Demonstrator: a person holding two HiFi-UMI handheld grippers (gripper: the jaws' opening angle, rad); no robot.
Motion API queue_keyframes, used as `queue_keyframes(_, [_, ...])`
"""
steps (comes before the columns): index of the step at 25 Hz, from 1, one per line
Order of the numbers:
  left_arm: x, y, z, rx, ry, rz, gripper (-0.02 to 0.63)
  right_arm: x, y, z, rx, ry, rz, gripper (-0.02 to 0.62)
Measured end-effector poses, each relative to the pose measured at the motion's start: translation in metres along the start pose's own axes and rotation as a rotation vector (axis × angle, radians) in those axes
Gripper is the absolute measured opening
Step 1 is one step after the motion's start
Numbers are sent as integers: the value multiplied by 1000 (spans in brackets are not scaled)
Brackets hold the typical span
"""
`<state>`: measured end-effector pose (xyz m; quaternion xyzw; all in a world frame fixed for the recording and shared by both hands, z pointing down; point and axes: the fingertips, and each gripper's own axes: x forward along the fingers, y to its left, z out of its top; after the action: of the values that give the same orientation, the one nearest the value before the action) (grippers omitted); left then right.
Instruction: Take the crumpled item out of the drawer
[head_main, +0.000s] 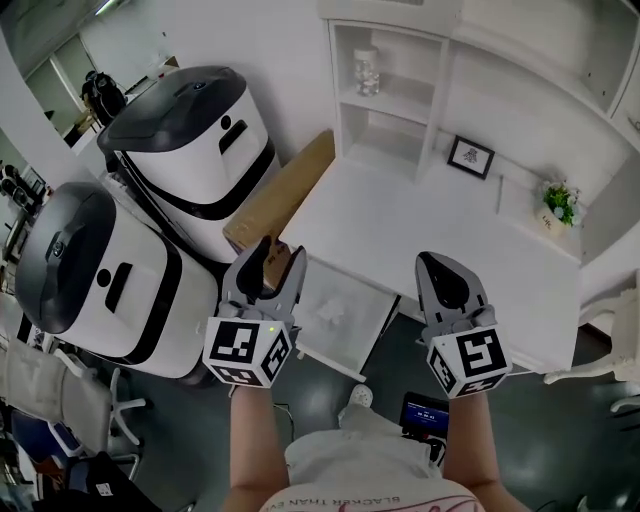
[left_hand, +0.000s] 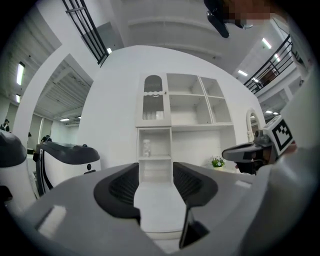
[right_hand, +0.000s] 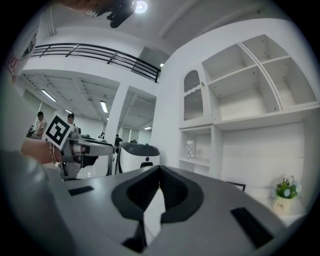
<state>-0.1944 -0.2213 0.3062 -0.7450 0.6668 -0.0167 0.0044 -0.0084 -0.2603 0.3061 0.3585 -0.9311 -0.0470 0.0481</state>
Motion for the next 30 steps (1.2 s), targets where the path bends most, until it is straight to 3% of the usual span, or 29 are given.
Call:
queue_keyframes(11, [33, 18, -62, -70, 149, -49, 201, 27, -4, -50, 51, 113, -24, 6])
queue_keyframes(18, [56, 14, -134, -185, 347, -173, 199, 33, -6, -103, 125, 235, -94, 6])
queue_keyframes(23, [61, 6, -184, -178, 488, -257, 199, 31, -4, -138, 168, 322, -140, 6])
queue_keyframes(30, [56, 7, -245, -190, 639, -305, 187, 26, 11, -191, 220, 452, -169, 6])
